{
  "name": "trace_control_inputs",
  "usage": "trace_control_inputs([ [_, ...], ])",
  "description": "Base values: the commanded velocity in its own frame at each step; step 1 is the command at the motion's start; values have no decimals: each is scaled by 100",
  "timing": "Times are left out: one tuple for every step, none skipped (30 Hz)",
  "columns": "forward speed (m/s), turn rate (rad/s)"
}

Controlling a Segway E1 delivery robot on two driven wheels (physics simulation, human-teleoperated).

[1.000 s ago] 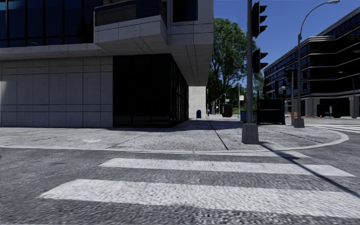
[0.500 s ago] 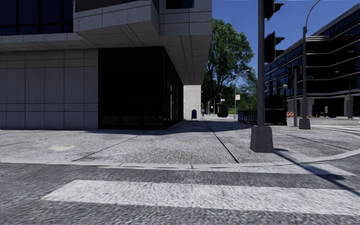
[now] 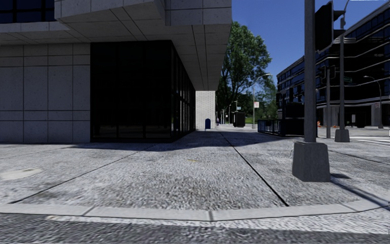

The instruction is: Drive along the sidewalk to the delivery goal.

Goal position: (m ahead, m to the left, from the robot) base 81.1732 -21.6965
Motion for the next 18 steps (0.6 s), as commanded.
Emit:
trace_control_inputs([
  [200, -42],
  [200, -42],
  [200, -41],
  [200, -40],
  [200, -40],
  [200, -40],
  [200, -40],
  [200, -40],
  [200, -40],
  [200, -40],
  [200, -40],
  [200, -40],
  [200, -40],
  [200, -40],
  [200, -40],
  [200, -40],
  [200, -36],
  [200, -22],
])
